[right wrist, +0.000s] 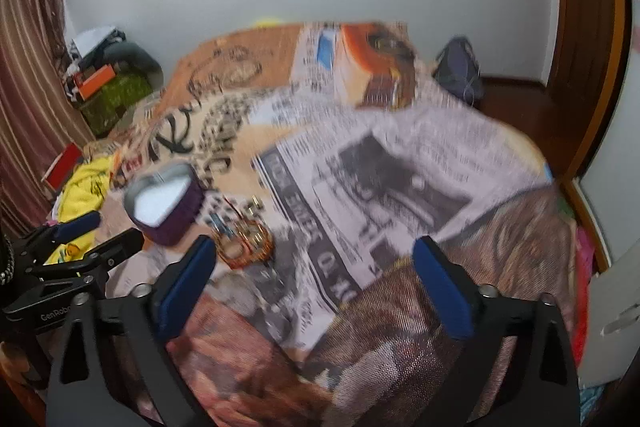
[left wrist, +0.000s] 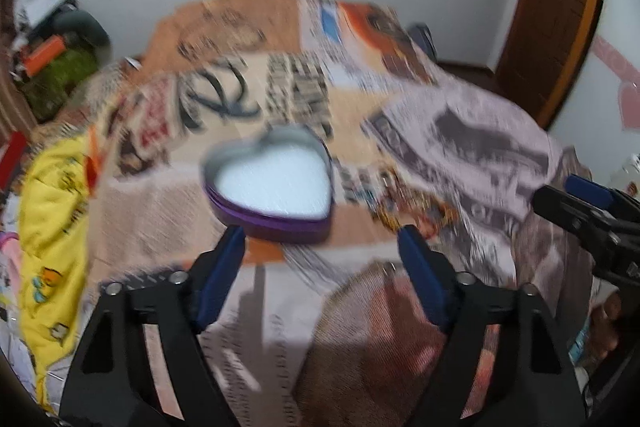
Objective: Organize jewelry
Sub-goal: 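Grasp a small silver ring with the left tool while the right tool grasps an orange braided bracelet, then carry the ring with the left tool while the right tool carries the bracelet into the heart tin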
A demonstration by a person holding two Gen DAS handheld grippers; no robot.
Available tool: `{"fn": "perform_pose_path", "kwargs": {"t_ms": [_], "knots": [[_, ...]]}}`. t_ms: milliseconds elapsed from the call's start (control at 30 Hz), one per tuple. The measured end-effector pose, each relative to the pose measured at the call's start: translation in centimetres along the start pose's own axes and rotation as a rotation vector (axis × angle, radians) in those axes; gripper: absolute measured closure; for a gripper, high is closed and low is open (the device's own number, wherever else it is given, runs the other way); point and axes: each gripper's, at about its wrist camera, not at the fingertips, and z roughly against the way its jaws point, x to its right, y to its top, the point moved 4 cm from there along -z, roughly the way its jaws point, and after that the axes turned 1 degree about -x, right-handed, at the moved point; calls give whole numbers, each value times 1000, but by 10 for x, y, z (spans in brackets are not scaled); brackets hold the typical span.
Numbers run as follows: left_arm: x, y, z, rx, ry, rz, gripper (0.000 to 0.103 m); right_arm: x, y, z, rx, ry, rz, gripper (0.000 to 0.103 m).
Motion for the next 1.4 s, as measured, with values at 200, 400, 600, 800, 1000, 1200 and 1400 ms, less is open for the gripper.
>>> {"fn": "perform_pose_path", "kwargs": {"t_ms": [200,400,600,800,1000,1200,1400], "knots": [[11,-13,-21,-81,-90,-15,35,12,-14,-20,-83,29,-17,31],[23,-18,-33,-126,-159,-41,60,3,-14,-32,-112,102,6,44],[33,-18,-40,-145,-195,-65,74,-11,-10,-54,-156,187,13,62],[27,-18,-44,-155,-219,-42,90,-17,-10,-72,-207,244,-27,75],[27,-18,-46,-150,-231,-29,94,-25,-9,-77,-213,262,-31,89],[24,-17,-42,-136,-231,-9,95,-27,-3,-68,-180,241,-14,95],[13,-13,-26,-95,-216,9,95,-26,8,-50,-125,220,5,95]]}}
